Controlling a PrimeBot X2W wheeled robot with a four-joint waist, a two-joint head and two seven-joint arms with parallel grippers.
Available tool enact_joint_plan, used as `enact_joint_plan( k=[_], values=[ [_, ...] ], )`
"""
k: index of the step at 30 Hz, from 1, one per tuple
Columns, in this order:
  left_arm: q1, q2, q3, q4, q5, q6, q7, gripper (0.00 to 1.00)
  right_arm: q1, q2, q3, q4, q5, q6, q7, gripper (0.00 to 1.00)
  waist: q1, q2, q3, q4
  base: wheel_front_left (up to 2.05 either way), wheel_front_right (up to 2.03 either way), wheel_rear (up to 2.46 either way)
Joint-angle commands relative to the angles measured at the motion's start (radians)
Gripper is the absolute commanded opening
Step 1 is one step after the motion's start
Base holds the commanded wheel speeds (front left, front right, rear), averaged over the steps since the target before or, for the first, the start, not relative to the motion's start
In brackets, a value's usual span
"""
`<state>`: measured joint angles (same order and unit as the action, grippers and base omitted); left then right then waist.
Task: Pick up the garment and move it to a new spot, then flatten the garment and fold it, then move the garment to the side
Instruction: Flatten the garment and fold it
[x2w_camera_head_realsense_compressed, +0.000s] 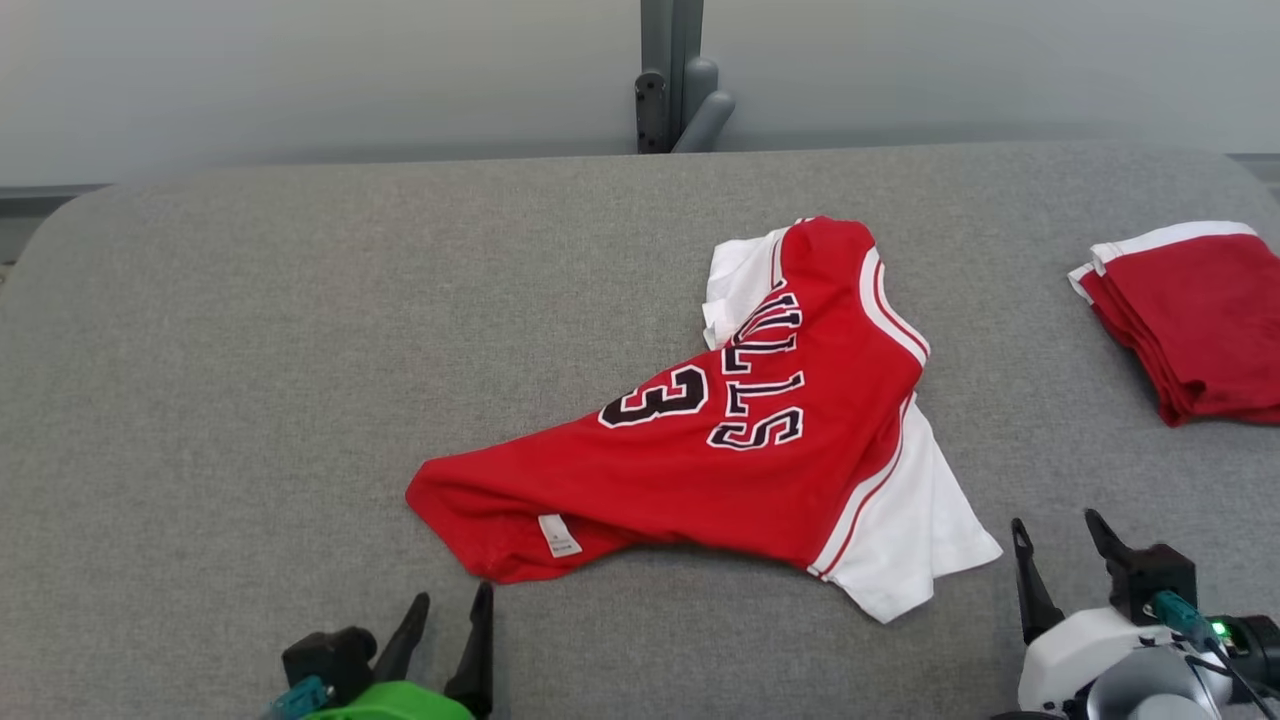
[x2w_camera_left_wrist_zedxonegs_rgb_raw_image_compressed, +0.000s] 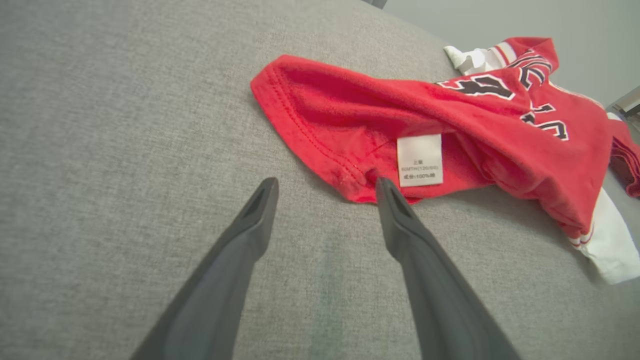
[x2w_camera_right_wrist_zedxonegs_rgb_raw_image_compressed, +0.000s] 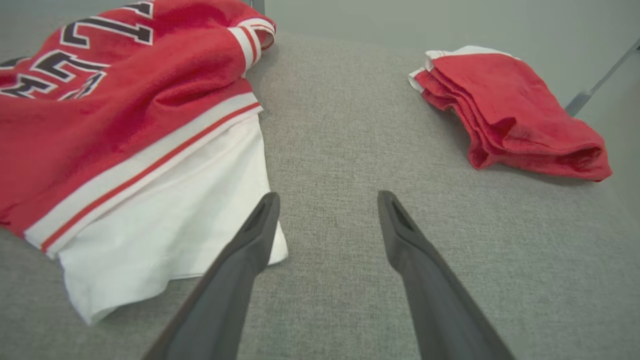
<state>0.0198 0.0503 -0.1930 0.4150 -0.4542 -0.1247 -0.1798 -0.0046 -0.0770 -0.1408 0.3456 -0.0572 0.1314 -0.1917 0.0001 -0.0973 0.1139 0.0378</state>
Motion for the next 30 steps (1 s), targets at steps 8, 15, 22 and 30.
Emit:
enact_joint_plan(
  k=[8, 15, 22, 30],
  values=[
    [-0.127, 0.003, -0.141, 0.091, -0.158, 0.06, 0.06, 1.0, -0.139, -0.017, 0.109, 0.169, 0.011, -0.002, 0.039, 1.0, -0.0001, -0.0001, 0.069, 0.0, 0.0, 0.0, 0.0],
    [-0.172, 0.003, -0.193, 0.125, -0.231, 0.075, 0.067, 1.0, -0.185, -0.025, 0.171, 0.256, 0.031, -0.002, 0.034, 1.0, -0.0001, -0.0001, 0.085, 0.012, 0.0, 0.0, 0.0],
    [-0.195, 0.003, -0.194, 0.162, -0.266, 0.1, 0.038, 1.0, -0.189, -0.034, 0.188, 0.297, 0.044, -0.002, 0.014, 1.0, -0.0001, -0.0001, 0.084, 0.012, 0.0, 0.0, 0.0],
    [-0.22, 0.004, -0.164, 0.187, -0.333, 0.063, 0.049, 1.0, -0.185, -0.041, 0.189, 0.327, 0.049, -0.002, -0.005, 1.0, -0.0001, -0.0001, 0.078, 0.012, 0.0, 0.0, 0.0]
  ],
)
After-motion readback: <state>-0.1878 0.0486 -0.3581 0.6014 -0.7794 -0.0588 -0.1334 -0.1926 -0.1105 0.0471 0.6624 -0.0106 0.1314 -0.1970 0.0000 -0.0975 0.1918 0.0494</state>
